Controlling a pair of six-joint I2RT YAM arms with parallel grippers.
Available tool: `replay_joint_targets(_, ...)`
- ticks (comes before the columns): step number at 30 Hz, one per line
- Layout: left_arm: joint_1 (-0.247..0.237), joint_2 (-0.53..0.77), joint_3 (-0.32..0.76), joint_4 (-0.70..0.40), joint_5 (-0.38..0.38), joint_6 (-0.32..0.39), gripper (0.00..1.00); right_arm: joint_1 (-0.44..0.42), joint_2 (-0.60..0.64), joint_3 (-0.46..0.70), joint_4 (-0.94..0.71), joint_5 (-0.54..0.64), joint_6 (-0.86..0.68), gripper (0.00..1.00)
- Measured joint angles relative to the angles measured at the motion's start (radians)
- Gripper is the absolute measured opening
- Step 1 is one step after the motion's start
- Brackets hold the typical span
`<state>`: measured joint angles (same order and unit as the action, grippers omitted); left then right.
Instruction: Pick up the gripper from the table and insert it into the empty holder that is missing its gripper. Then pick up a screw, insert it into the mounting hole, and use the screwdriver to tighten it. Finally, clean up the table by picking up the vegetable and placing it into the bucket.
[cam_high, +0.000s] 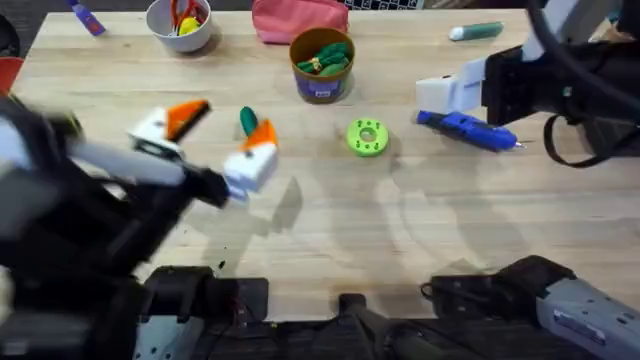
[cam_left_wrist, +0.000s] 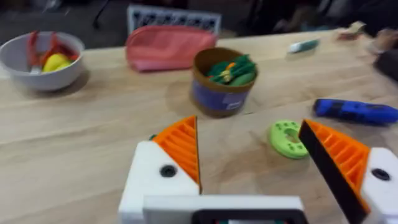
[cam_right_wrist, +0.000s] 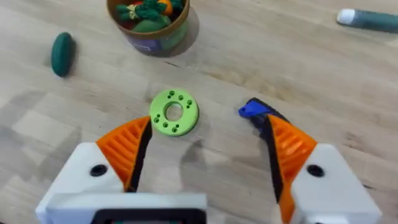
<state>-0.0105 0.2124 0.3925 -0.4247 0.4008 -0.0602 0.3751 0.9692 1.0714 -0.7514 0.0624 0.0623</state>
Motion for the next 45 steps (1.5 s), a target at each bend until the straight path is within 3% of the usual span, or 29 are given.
replay_joint_targets(5, 0.000, 0.312, 0.291, -0.216, -0.126, 0.020, 0.987, -0.012, 0.000, 0.000, 0.000, 0.000, 0.041, 0.992)
replay_joint_targets(9, 0.000, 0.568, 0.483, -0.352, -0.166, 0.027, 0.986, -0.012, 0.000, 0.000, 0.005, 0.000, 0.050, 0.992)
replay_joint_targets(12, 0.000, 0.728, 0.574, -0.384, -0.178, 0.027, 0.985, -0.012, 0.000, 0.000, 0.007, 0.000, 0.055, 0.992)
replay_joint_targets(17, 0.000, 0.911, 0.633, -0.377, -0.182, 0.003, 0.985, -0.012, 0.000, 0.000, 0.007, 0.000, 0.062, 0.992)
replay_joint_targets(21, 0.000, 1.064, 0.696, -0.439, -0.194, -0.018, 0.985, -0.012, 0.000, 0.000, 0.007, 0.000, 0.063, 0.992)
replay_joint_targets(30, -0.037, 1.382, 0.825, -0.522, -0.264, -0.146, 0.985, -0.012, 0.000, 0.000, 0.008, 0.000, 0.065, 0.992)
replay_joint_targets(37, -0.081, 1.530, 0.839, -0.493, -0.299, -0.236, 0.985, -0.012, 0.000, 0.000, 0.008, 0.000, 0.065, 0.992)
replay_joint_targets(45, -0.084, 1.626, 0.841, -0.451, -0.351, -0.282, 0.992, -0.012, 0.002, 0.000, 0.008, 0.000, 0.065, 0.992)
